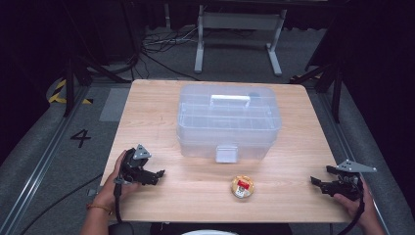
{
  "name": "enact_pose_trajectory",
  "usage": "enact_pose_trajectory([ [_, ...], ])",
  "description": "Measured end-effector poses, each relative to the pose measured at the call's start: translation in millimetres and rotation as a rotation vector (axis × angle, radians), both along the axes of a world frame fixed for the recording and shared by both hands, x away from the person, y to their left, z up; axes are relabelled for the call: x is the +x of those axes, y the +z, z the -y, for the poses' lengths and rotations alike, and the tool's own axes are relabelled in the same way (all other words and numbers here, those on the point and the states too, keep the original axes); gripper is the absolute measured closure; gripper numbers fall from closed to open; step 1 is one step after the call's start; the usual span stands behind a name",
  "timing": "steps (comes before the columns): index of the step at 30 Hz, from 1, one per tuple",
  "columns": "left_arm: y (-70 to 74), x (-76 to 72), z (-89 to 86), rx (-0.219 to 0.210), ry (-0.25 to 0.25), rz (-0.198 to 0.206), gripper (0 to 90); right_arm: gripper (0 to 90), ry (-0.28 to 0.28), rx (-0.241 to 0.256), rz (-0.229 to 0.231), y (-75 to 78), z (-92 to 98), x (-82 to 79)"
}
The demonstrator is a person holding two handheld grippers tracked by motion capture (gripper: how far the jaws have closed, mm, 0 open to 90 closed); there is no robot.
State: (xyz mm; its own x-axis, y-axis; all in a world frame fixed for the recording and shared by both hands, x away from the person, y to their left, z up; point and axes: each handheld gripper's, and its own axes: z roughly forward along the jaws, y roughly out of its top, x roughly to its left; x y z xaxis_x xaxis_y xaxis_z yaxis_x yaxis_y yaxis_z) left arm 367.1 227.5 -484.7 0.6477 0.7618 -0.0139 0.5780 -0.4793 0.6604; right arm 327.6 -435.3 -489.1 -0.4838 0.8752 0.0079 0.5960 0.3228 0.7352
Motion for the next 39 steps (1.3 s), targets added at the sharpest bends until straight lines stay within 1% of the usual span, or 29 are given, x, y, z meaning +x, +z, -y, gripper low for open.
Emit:
enact_pose_trajectory([
  [13,0.0,-0.3,-1.1,0.003,-0.004,0.005,0.5,14.9,0.001,-0.001,-0.002,0.2,-0.5,0.8],
  [17,0.0,-0.2,-1.2,0.003,-0.005,0.005,0.5,15.0,-0.015,-0.002,-0.002,0.3,-2.3,1.0],
  [19,0.0,-0.2,-1.2,0.003,-0.005,0.005,0.6,15.0,-0.005,-0.014,-0.023,2.3,-2.5,2.7],
  [20,0.0,-0.2,-1.2,0.003,-0.005,0.005,0.6,15.0,-0.005,-0.014,-0.023,2.3,-2.5,2.7],
  [21,0.1,-0.2,-1.2,0.004,-0.005,0.005,0.6,14.1,0.002,-0.023,-0.041,3.9,-1.4,5.0],
  [22,0.1,-0.2,-1.2,0.004,-0.005,0.005,0.5,13.8,0.004,-0.024,-0.04,3.7,-0.9,5.7],
  [23,0.0,-0.2,-1.2,0.003,-0.005,0.005,0.5,13.5,0.017,-0.019,-0.031,2.8,0.1,6.0],
  [25,0.0,-0.2,-1.2,0.003,-0.005,0.005,0.5,13.3,0.023,-0.012,-0.027,2.1,0.7,6.2],
  [26,0.0,-0.2,-1.2,0.003,-0.005,0.005,0.5,14.2,0.025,-0.009,-0.026,2.1,0.9,6.9],
  [27,0.0,-0.2,-1.2,0.003,-0.004,0.005,0.5,17.0,0.031,-0.01,-0.022,2.4,1.0,7.4],
  [30,0.1,-0.3,-1.2,0.004,-0.004,0.005,0.5,17.8,0.046,-0.04,0.0,5.5,-1.9,8.8],
  [32,0.1,-0.5,-1.1,0.003,-0.003,0.002,0.5,18.6,0.062,-0.024,0.011,10.1,-3.5,10.2],
  [35,0.1,-0.6,-1.0,0.003,-0.002,0.002,0.5,19.6,0.078,-0.035,0.046,21.1,-7.2,12.5],
  [36,0.1,-0.6,-1.0,0.003,-0.002,0.002,0.6,20.2,0.084,-0.027,0.054,23.7,-7.7,13.0],
  [37,0.0,-0.6,-1.1,0.002,-0.003,0.003,0.6,21.1,0.097,-0.007,0.065,28.3,-8.4,13.8],
  [39,0.0,-0.6,-1.0,0.002,-0.002,0.003,0.5,21.3,0.109,0.009,0.078,36.0,-10.3,15.5],
])
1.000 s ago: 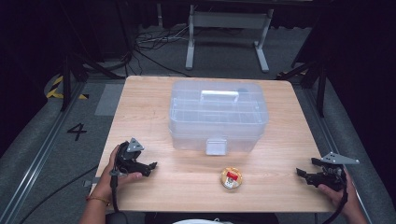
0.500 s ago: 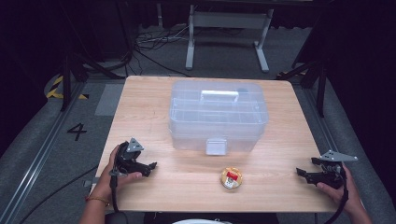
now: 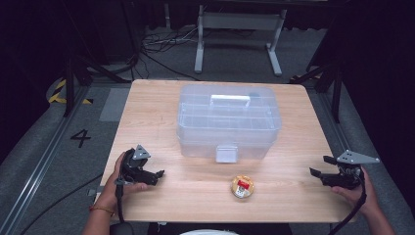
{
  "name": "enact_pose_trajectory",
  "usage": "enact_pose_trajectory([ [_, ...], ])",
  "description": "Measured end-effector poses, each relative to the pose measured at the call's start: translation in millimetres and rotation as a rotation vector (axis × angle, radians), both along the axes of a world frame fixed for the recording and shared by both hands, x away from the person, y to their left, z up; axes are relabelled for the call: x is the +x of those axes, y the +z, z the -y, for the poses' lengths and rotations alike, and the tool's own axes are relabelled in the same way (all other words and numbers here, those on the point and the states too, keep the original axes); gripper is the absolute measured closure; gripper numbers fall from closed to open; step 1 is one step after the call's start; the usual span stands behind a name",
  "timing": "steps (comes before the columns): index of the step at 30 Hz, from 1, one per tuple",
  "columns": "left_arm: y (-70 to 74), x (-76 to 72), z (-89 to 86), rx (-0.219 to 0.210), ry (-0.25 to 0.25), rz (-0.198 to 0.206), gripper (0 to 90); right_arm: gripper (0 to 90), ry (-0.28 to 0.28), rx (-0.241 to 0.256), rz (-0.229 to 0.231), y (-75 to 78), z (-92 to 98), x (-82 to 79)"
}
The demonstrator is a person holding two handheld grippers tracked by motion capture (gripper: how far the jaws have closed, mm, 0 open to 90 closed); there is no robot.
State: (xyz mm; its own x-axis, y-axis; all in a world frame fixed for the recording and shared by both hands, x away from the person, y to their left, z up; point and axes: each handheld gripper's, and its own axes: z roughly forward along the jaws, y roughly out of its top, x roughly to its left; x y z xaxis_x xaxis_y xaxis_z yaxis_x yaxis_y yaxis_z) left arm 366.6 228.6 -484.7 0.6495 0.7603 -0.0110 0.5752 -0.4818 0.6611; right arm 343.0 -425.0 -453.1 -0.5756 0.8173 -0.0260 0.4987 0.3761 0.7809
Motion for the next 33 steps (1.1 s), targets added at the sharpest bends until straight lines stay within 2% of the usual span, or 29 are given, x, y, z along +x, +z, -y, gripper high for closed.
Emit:
enact_pose_trajectory([
  [2,0.1,0.2,-0.1,0.002,0.0,0.002,0.5,21.8,0.015,0.011,0.008,6.5,-1.8,1.7],
  [4,0.0,0.3,-0.2,0.001,-0.001,0.003,0.6,22.1,0.021,-0.019,0.026,14.1,-4.8,5.1],
  [7,0.0,0.3,-0.2,0.001,-0.002,0.003,0.5,22.8,0.024,-0.018,0.039,19.8,-6.2,8.2],
  [8,0.0,0.3,-0.1,0.001,-0.001,0.003,0.5,23.4,0.033,-0.015,0.05,28.4,-9.5,12.4],
  [10,0.0,0.3,-0.1,0.001,-0.001,0.002,0.5,23.5,0.037,-0.016,0.055,31.2,-11.1,13.2],
  [11,0.0,0.3,-0.1,0.001,-0.001,0.003,0.5,23.8,0.056,-0.013,0.07,39.5,-15.1,15.1],
  [12,0.0,0.3,-0.1,0.001,-0.001,0.003,0.5,23.8,0.056,-0.013,0.07,39.5,-15.1,15.1],
  [13,0.0,0.3,-0.1,0.001,-0.001,0.003,0.5,24.1,0.056,-0.01,0.081,48.2,-19.3,17.6],
  [15,0.0,0.3,-0.1,0.001,-0.001,0.003,0.5,24.5,0.064,-0.017,0.089,56.3,-23.9,20.9],
  [18,0.1,0.2,-0.1,0.003,0.0,0.002,0.5,24.6,0.076,-0.013,0.101,64.2,-27.9,24.2],
  [19,0.0,0.2,-0.1,0.001,-0.001,0.003,0.5,24.8,0.085,-0.005,0.11,72.5,-32.1,28.2],
  [20,0.0,0.2,-0.1,0.001,-0.001,0.003,0.5,24.8,0.085,-0.005,0.11,72.5,-32.1,28.2],
  [25,0.2,-0.3,0.2,0.002,0.004,-0.001,0.5,24.9,0.101,0.013,0.145,94.3,-42.5,37.4],
  [33,0.2,-0.1,0.1,0.003,0.003,0.002,0.5,26.0,0.152,-0.005,0.184,128.4,-73.9,56.2],
])
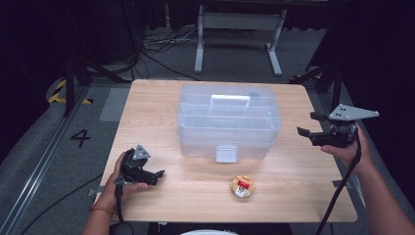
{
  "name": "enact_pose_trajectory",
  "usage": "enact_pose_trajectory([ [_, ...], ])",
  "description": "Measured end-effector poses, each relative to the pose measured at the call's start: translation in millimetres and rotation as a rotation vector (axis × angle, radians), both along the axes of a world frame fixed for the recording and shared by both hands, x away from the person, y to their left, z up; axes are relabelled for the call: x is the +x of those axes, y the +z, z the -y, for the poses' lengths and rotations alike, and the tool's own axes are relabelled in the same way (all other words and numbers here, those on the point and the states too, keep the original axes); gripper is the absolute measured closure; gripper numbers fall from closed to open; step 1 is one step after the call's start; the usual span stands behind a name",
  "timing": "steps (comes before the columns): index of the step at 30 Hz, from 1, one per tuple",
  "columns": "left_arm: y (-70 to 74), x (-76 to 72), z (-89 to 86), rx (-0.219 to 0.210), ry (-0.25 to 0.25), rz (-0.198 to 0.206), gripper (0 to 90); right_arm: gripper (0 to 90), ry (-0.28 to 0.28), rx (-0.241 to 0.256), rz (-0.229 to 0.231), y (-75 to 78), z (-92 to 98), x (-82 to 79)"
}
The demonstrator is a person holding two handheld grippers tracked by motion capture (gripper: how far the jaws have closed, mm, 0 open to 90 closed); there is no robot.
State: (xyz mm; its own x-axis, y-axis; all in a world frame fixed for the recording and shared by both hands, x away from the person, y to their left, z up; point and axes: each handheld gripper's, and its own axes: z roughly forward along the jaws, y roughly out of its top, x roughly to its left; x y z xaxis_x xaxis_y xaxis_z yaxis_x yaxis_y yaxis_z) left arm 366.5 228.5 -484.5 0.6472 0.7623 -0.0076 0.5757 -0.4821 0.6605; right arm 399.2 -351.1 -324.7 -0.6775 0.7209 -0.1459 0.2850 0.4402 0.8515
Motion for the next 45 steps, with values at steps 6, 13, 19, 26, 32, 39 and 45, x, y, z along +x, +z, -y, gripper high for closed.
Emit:
enact_pose_trajectory([
  [6,0.0,-0.4,0.5,-0.002,0.005,-0.003,0.5,26.2,0.035,0.002,0.007,12.7,-28.7,15.0],
  [13,0.0,-0.4,0.5,-0.001,0.005,-0.002,0.5,26.8,0.072,-0.02,-0.003,16.4,-60.0,30.1],
  [19,0.0,-0.5,0.6,-0.003,0.006,-0.004,0.5,27.7,0.079,-0.019,-0.007,16.1,-76.5,39.9],
  [26,0.0,-0.7,0.7,-0.002,0.008,-0.003,0.5,30.8,0.094,-0.031,-0.012,16.8,-95.5,48.7],
  [32,0.0,-0.9,1.1,-0.002,0.013,-0.003,0.5,33.7,0.118,-0.052,-0.026,15.5,-113.2,56.6],
  [39,1.7,-0.4,2.6,0.001,0.008,-0.005,3.6,40.3,0.148,-0.067,-0.04,16.7,-126.3,62.9],
  [45,4.0,3.4,4.8,-0.004,0.0,0.01,12.5,45.3,0.145,-0.076,-0.049,20.4,-131.9,66.8],
])
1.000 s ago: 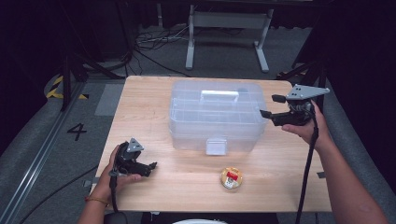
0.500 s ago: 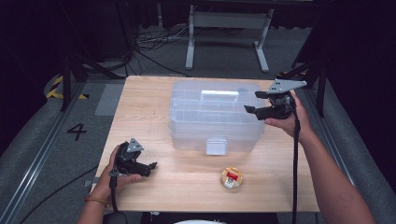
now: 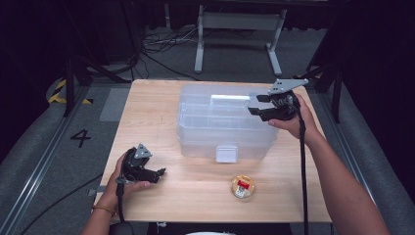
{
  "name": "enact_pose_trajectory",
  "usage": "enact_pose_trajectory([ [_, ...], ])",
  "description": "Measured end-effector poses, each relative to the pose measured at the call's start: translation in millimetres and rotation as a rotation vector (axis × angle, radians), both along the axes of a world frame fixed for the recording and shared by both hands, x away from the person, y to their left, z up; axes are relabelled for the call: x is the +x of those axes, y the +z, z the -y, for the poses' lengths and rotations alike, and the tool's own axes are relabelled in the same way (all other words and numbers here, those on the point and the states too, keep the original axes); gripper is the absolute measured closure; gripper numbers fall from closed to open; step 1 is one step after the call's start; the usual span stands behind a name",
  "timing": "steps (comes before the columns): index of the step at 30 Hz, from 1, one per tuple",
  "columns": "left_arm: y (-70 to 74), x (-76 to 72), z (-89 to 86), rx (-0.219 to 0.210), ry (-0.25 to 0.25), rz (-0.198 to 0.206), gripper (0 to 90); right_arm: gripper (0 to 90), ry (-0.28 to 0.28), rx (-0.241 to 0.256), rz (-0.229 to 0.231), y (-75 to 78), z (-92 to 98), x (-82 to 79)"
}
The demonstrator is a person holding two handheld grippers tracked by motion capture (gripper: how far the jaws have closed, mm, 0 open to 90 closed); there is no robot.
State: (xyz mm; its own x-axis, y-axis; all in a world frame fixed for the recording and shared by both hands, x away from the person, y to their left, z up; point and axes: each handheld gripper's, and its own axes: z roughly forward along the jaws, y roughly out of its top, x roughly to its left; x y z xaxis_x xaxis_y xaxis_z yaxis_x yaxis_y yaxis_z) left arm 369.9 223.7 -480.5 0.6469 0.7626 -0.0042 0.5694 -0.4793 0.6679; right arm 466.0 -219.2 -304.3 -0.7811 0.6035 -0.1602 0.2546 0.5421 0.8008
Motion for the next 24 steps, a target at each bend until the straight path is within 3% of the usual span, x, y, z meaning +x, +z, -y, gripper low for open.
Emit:
enact_pose_trajectory([
  [2,0.3,0.7,1.2,-0.011,0.005,-0.001,18.3,46.5,0.006,0.0,-0.001,0.8,-0.3,0.9],
  [4,1.3,2.2,3.6,0.011,0.002,0.009,16.0,47.4,0.008,-0.003,-0.004,2.4,-3.2,2.3],
  [8,6.9,5.3,7.9,-0.017,-0.01,0.033,19.6,51.4,-0.011,-0.017,-0.012,3.5,-8.5,7.0],
  [10,15.7,7.5,13.0,-0.019,-0.028,0.074,21.1,57.1,-0.002,-0.034,-0.021,3.5,-12.6,10.8],
  [12,19.2,7.9,14.7,-0.037,-0.03,0.079,21.8,60.1,0.001,-0.046,-0.033,2.9,-14.5,14.5],
  [13,26.1,8.6,17.9,-0.041,-0.039,0.107,22.9,61.3,-0.005,-0.053,-0.04,2.5,-15.2,16.7],
  [20,40.2,13.5,29.2,-0.045,-0.07,0.137,24.3,74.6,0.039,-0.038,-0.06,1.9,-19.0,22.0],
  [24,43.8,16.0,34.3,-0.08,-0.078,0.159,27.7,75.8,0.042,-0.036,-0.056,3.9,-21.5,21.6],
])
